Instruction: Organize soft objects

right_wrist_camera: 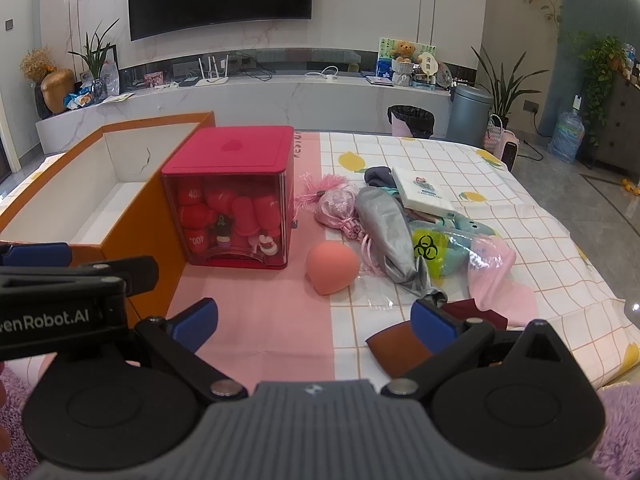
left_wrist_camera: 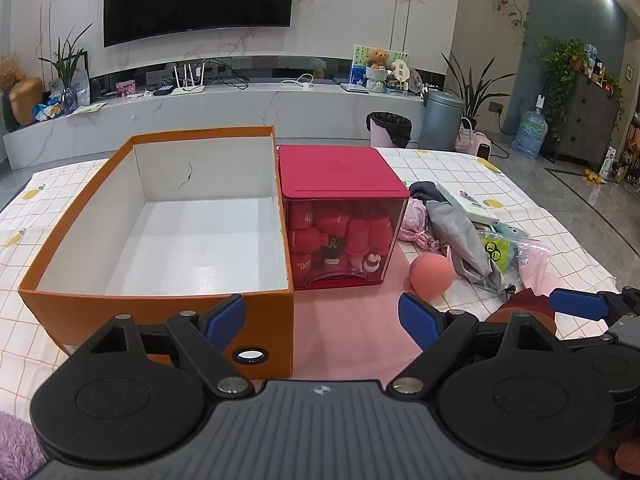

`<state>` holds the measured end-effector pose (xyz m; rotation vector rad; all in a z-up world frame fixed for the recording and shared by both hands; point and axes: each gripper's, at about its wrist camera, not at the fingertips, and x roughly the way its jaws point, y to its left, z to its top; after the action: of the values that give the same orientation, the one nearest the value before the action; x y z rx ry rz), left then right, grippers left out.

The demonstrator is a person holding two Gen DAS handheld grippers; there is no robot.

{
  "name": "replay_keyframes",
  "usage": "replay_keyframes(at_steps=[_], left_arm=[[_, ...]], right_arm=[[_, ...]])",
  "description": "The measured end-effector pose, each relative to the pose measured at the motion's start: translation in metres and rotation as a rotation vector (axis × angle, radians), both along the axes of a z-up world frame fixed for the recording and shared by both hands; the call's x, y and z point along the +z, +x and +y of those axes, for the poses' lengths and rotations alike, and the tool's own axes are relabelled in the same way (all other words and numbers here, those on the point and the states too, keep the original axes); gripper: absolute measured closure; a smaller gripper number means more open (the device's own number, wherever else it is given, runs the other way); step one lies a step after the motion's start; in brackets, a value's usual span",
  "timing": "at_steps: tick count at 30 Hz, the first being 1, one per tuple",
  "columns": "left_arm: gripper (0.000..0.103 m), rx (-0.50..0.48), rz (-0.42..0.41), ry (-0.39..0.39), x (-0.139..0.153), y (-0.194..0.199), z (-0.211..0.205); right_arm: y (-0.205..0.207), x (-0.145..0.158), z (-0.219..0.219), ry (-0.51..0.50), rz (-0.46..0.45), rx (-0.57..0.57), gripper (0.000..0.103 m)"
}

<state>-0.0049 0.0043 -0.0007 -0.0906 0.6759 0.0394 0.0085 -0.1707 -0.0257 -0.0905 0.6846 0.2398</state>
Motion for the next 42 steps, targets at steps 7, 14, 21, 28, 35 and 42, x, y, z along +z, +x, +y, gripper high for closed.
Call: replay_keyframes(at_steps=[7, 14, 21, 28, 35, 42], left_arm=[[0.002, 0.000, 0.003, 0.005, -0.0006, 0.0003, -0.0006], [0.002, 0.000, 0.002, 0.006, -0.0004, 0.0003, -0.0005], [0.002, 0.001, 0.005, 0.011, -0.0018, 0.0009, 0.0000], [0.003, 0.001, 0.003, 0.008, -0.0008, 0.0000, -0.0004], [0.003, 0.002, 0.003, 0.011, -0.0002, -0.0003, -0.0015], [0.003, -0.009, -0.003, 0.029, 0.0032, -0.0002, -0.0037]], right_arm=[[0.0004, -0.0007, 0.0002, -0.001, 0.006, 0.002, 0.003], [0.0006, -0.0009, 0.0002, -0.002, 0.007, 0.002, 0.003], [0.0007, -0.0011, 0.0004, -0.003, 0.011, 0.006, 0.003], [0.0001, -0.0012, -0.0002, 0.003, 0.008, 0.007, 0.003], [0.0002, -0.0013, -0.0002, 0.001, 0.007, 0.006, 0.003], [0.0003, -0.0010, -0.0004, 0.007, 0.006, 0.007, 0.003]])
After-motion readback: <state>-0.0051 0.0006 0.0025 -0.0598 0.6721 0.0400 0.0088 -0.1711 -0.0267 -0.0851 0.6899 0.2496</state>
